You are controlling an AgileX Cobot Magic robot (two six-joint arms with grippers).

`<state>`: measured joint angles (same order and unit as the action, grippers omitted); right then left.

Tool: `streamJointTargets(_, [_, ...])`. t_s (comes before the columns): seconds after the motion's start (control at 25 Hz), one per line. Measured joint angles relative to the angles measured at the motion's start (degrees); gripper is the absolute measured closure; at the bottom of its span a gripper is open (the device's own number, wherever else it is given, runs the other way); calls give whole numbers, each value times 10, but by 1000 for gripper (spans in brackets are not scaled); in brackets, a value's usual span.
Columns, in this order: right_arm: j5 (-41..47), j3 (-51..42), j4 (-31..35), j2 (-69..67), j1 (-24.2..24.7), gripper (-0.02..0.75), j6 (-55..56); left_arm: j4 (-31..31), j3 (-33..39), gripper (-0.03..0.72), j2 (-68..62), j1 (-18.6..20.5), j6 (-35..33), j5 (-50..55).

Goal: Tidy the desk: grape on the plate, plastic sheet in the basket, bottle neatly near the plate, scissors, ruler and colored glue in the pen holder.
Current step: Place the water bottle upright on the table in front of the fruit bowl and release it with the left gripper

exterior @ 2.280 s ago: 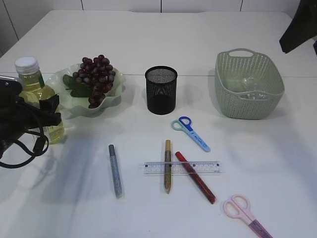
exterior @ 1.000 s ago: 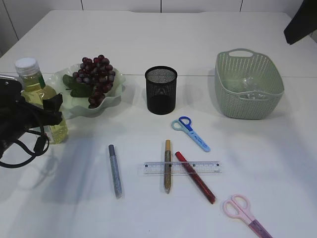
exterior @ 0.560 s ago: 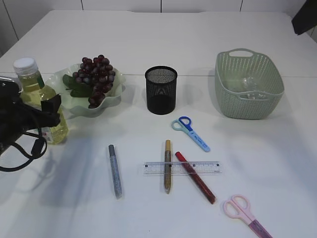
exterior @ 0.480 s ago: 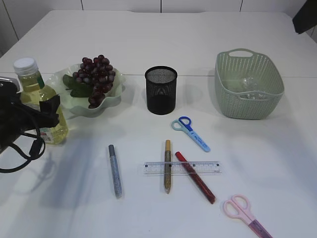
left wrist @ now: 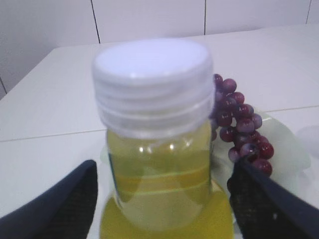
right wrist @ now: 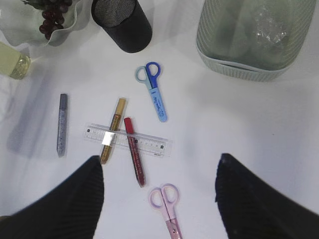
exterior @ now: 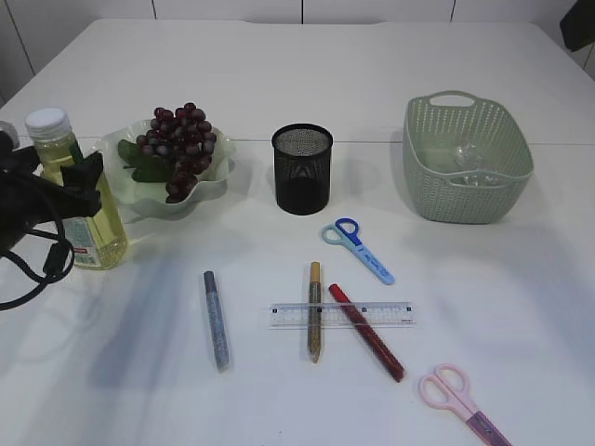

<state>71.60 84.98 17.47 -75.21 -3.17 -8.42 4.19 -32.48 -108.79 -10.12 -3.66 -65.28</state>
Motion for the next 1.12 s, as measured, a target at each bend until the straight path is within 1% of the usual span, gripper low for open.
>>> streamJointTargets(0.56, [0,0,0,0,0,193,-6,0,1,96,74,0,-1,0])
streamJointTargets(0.92, [0,0,-12,0,0,194,-6,0,2,97,148,0,-1,2])
streamJointTargets(1.12, [0,0,-17,0,0,194,-7,0,4,97,219,0,-1,81])
